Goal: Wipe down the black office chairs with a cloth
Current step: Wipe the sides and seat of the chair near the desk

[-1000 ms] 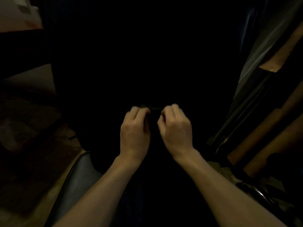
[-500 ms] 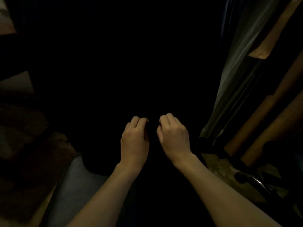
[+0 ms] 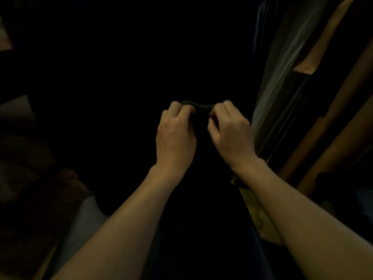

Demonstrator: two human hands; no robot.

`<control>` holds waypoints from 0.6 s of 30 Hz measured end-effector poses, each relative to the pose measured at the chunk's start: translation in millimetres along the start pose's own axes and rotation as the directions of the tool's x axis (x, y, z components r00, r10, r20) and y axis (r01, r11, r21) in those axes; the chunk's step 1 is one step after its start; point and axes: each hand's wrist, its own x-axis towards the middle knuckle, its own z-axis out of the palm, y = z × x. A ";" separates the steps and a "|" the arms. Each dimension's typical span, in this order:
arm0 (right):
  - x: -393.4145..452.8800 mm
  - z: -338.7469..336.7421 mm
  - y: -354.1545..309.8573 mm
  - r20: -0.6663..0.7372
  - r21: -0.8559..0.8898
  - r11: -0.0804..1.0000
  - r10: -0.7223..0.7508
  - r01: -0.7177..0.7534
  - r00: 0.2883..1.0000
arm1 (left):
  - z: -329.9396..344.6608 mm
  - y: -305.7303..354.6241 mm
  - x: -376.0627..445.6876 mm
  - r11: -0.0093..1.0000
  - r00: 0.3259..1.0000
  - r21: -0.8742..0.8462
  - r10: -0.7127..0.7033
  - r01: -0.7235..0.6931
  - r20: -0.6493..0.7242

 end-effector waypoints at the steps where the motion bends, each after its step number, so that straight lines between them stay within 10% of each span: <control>1: -12.0 3.5 3.9 -0.004 -0.011 1.000 0.003 -0.003 1.000 | 6.1 -0.3 -9.3 1.000 0.999 0.024 0.014 -0.015 0.032; 10: -114.5 33.0 26.8 0.095 -0.025 0.982 0.189 -0.187 0.977 | 64.2 -10.4 -92.6 0.999 0.982 -0.034 -0.002 0.008 0.187; 18: -141.3 30.7 30.1 -0.072 0.412 0.663 0.707 -0.625 0.703 | 93.9 26.4 -113.7 0.987 0.994 -0.162 0.015 0.002 0.104</control>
